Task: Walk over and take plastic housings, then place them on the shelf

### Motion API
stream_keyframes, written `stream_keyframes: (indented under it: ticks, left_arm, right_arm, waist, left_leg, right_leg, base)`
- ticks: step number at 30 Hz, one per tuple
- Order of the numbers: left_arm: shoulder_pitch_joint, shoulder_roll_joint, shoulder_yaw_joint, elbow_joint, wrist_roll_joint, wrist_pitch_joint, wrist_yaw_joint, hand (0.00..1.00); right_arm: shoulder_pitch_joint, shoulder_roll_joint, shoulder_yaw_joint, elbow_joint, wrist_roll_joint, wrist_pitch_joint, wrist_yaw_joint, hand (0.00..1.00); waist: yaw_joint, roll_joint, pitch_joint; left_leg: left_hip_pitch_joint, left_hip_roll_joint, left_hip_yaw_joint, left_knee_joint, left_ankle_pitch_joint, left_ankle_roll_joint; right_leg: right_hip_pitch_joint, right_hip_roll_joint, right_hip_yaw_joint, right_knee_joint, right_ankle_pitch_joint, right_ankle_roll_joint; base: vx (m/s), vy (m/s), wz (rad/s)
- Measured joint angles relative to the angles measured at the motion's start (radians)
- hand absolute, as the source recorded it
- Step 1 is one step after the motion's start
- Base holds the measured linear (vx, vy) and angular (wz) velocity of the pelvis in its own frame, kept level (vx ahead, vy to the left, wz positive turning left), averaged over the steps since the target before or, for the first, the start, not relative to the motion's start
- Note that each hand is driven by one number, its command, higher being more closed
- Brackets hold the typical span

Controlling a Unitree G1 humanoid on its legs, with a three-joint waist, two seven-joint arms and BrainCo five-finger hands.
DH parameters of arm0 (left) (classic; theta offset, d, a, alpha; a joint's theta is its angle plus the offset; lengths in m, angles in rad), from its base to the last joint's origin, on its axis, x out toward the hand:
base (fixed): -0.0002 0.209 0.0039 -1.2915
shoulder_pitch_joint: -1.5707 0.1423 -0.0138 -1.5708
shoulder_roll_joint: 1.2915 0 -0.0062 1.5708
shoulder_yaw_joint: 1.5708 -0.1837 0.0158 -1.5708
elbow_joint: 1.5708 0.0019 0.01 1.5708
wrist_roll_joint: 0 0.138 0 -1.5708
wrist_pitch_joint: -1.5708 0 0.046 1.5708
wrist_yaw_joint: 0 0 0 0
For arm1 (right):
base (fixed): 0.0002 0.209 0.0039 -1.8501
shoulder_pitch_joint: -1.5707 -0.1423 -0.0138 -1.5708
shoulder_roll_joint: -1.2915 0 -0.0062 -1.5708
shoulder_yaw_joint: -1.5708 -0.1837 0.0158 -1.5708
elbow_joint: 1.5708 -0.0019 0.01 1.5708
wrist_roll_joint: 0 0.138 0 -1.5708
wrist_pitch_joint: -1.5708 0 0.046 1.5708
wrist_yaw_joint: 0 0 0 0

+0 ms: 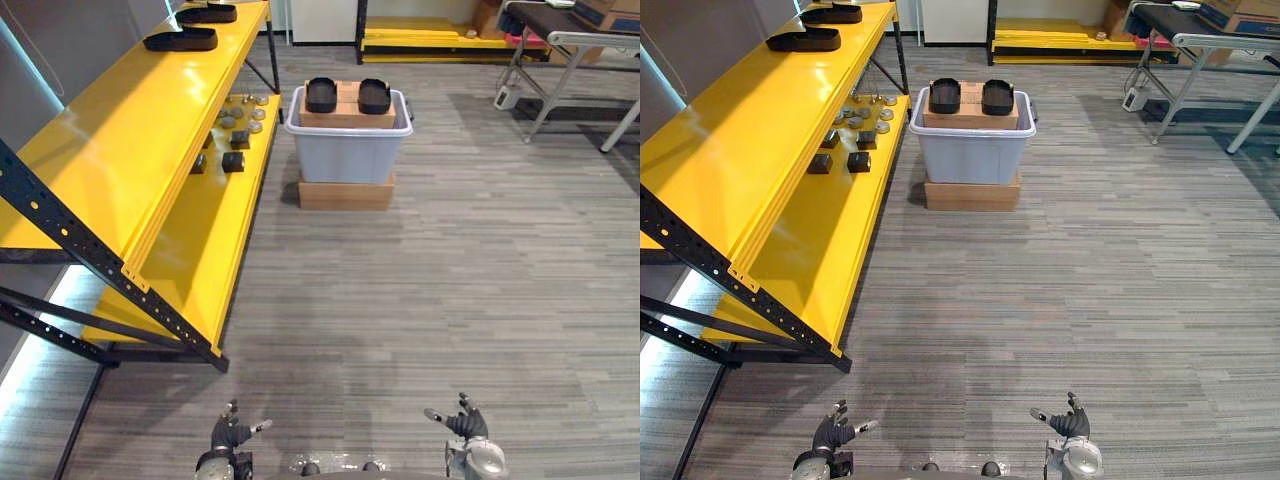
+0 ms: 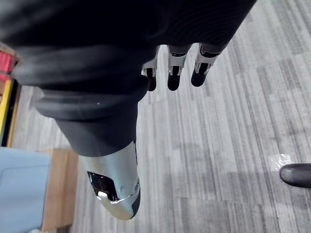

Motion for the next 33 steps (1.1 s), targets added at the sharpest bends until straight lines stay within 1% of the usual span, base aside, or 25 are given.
stream_keyframes:
  ticks: [8,16,18,22,23,25,26,27,28,29,30,31,32,33]
  left_arm:
    - [0.038,0.001,0.007,-0.074,0.001,-0.001,-0.001,0.00]
    - [0.054,0.009,0.023,-0.076,0.001,0.000,0.001,0.00]
    - [0.054,0.010,0.048,-0.077,0.000,0.000,0.003,0.00]
    - [0.045,0.020,0.055,-0.079,-0.001,0.001,0.005,0.00]
    - [0.046,0.020,0.055,-0.094,-0.001,0.001,0.005,0.00]
    - [0.043,0.020,0.056,-0.104,-0.002,0.001,0.008,0.00]
    - [0.043,0.019,0.057,-0.104,-0.003,0.001,0.009,0.00]
    - [0.044,0.018,0.057,-0.104,-0.003,0.001,0.010,0.00]
    - [0.045,0.016,0.057,-0.104,-0.003,0.001,0.014,0.00]
    - [0.047,0.011,0.060,-0.107,-0.004,0.002,0.023,0.00]
    - [0.048,0.007,0.067,-0.109,-0.004,0.002,0.024,0.00]
    - [0.047,-0.001,0.081,-0.118,-0.005,0.003,0.024,0.00]
    - [0.048,-0.001,0.086,-0.127,-0.006,0.004,0.025,0.00]
    - [0.050,0.001,0.086,-0.136,-0.013,0.004,0.026,0.00]
  right_arm:
    - [0.014,-0.029,0.010,-0.025,-0.012,0.001,0.007,0.00]
    - [0.015,-0.040,-0.019,-0.025,-0.009,0.003,0.005,0.00]
    - [0.010,-0.041,-0.035,-0.025,0.002,0.004,0.003,0.00]
    - [-0.001,-0.041,-0.040,-0.025,0.023,0.005,0.001,0.00]
    - [-0.011,-0.041,-0.044,-0.025,0.032,0.005,-0.001,0.00]
    - [-0.032,-0.039,-0.065,-0.025,0.049,0.006,-0.004,0.00]
    - [-0.050,-0.040,-0.078,-0.025,0.055,0.006,-0.017,0.00]
    - [-0.058,-0.041,-0.083,-0.025,0.060,0.006,-0.021,0.00]
    - [-0.072,-0.047,-0.083,-0.025,0.066,0.007,-0.027,0.00]
    - [-0.086,-0.050,-0.083,-0.024,0.075,0.008,-0.036,0.00]
    - [-0.092,-0.051,-0.084,-0.024,0.080,0.009,-0.037,0.00]
    - [-0.099,-0.051,-0.084,-0.024,0.084,0.011,-0.037,0.00]
    - [-0.097,-0.049,-0.083,-0.024,0.090,0.011,-0.037,0.00]
    - [-0.096,-0.048,-0.083,-0.024,0.091,0.011,-0.037,0.00]
  waist:
    - [-0.002,0.004,0.003]
    - [-0.001,0.004,0.002]
    - [-0.002,0.002,0.001]
    - [-0.002,0.000,0.001]
    - [-0.003,0.002,0.003]
    - [-0.002,0.005,0.012]
    - [-0.002,0.010,0.022]
    - [-0.002,0.013,0.025]
    - [0.000,0.021,0.030]
    - [0.004,0.032,0.037]
    - [0.004,0.037,0.041]
    - [0.004,0.042,0.048]
    - [0.003,0.040,0.055]
    - [0.002,0.038,0.061]
  left_leg:
    - [0.002,0.000,-0.003,-0.008,0.000,0.001]
    - [-0.001,0.000,-0.001,-0.021,0.001,0.003]
    - [-0.001,0.000,0.003,-0.022,0.002,0.003]
    - [-0.008,-0.003,0.003,-0.013,-0.001,0.005]
    - [-0.023,-0.004,0.004,0.017,-0.018,0.018]
    - [-0.054,-0.004,0.010,0.085,-0.058,0.024]
    - [-0.075,-0.004,0.017,0.135,-0.086,0.028]
    - [-0.090,-0.003,0.021,0.160,-0.101,0.031]
    - [-0.113,0.001,0.034,0.205,-0.128,0.038]
    - [-0.137,0.005,0.048,0.250,-0.162,0.045]
    - [-0.149,0.006,0.051,0.274,-0.179,0.049]
    - [-0.160,0.003,0.061,0.317,-0.212,0.056]
    - [-0.164,-0.005,0.065,0.356,-0.238,0.067]
    - [-0.159,-0.011,0.065,0.367,-0.254,0.073]
  right_leg:
    - [-0.003,-0.001,-0.012,0.007,-0.003,0.002]
    - [-0.016,-0.001,-0.014,0.007,-0.003,0.002]
    - [-0.016,-0.001,-0.008,0.004,-0.003,0.002]
    - [-0.019,-0.003,-0.007,0.003,-0.003,0.002]
    - [-0.021,-0.003,-0.004,0.003,-0.003,0.003]
    - [-0.023,-0.004,0.005,0.006,-0.005,0.005]
    - [-0.025,-0.004,0.009,0.011,-0.008,0.011]
    - [-0.031,-0.003,0.012,0.017,-0.013,0.017]
    - [-0.045,-0.001,0.024,0.035,-0.019,0.026]
    - [-0.072,0.000,0.036,0.079,-0.043,0.034]
    - [-0.090,0.000,0.038,0.116,-0.063,0.040]
    - [-0.129,-0.007,0.040,0.215,-0.115,0.054]
    - [-0.167,-0.022,0.039,0.324,-0.165,0.077]
    - [-0.191,-0.030,0.032,0.388,-0.184,0.081]
  base:
    - [-0.05,-0.001,0.01]
    - [-0.01,0.002,0.00]
    - [0.06,0.017,-0.07]
    - [0.07,0.020,-0.01]
    - [0.05,0.034,-0.03]
    - [0.03,0.042,-0.09]
    - [0.01,0.041,-0.12]
    - [-0.01,0.063,-0.21]
    - [-0.02,0.085,-0.29]
    - [-0.02,0.092,-0.29]
    - [-0.03,0.105,-0.27]
    - [-0.01,0.116,-0.14]
    - [0.01,0.126,-0.12]
    - [0.05,0.137,-0.05]
